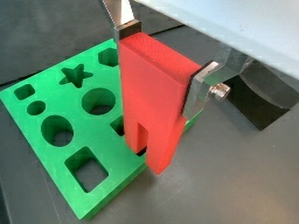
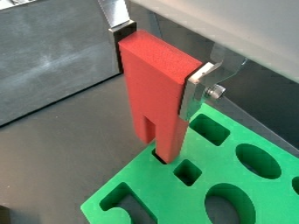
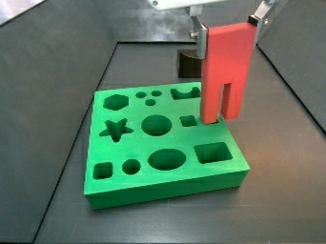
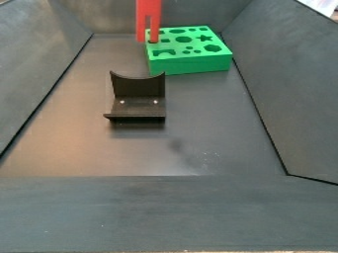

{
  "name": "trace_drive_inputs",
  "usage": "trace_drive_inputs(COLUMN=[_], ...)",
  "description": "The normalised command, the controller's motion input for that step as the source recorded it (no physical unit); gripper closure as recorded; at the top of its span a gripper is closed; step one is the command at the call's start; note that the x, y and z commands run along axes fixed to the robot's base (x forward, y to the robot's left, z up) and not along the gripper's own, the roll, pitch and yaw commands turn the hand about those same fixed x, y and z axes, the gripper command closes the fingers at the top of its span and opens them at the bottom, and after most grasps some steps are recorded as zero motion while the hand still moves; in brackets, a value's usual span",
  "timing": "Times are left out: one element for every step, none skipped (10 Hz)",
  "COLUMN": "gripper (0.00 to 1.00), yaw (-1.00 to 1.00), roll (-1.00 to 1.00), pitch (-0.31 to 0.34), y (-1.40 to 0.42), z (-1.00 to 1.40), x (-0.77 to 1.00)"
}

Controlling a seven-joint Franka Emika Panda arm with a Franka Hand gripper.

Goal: Pick up the double-square object. Move up. Move to above the board. Insert the double-square object.
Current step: Insert the double-square object.

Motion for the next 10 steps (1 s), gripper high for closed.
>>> trace_drive_inputs(gripper=[1.0, 1.0, 1.0, 1.0, 1.0, 1.0, 1.0, 1.0, 1.0, 1.0], yaw=[-0.01, 0.0, 0.0, 0.0, 0.11, 0.14, 0.15, 0.14, 0.0, 0.0], roll=[0.0, 0.0, 0.05, 0.23, 0.28, 0.37, 0.44, 0.32, 0.16, 0.19], pitch=[0.019, 0.061, 0.0, -0.064, -0.011, 0.0, 0.011, 0.046, 0.07, 0.113], y=[0.0, 0.0, -0.01, -0.32, -0.47, -0.35, -0.23, 0.0, 0.25, 0.25], z=[0.43, 0.55, 0.0, -0.76, -0.86, -0.65, -0.36, -0.4, -0.36, -0.43], x=[-0.27, -0.08, -0.18, -0.19, -0.13, -0.25, -0.43, -0.16, 0.13, 0.24])
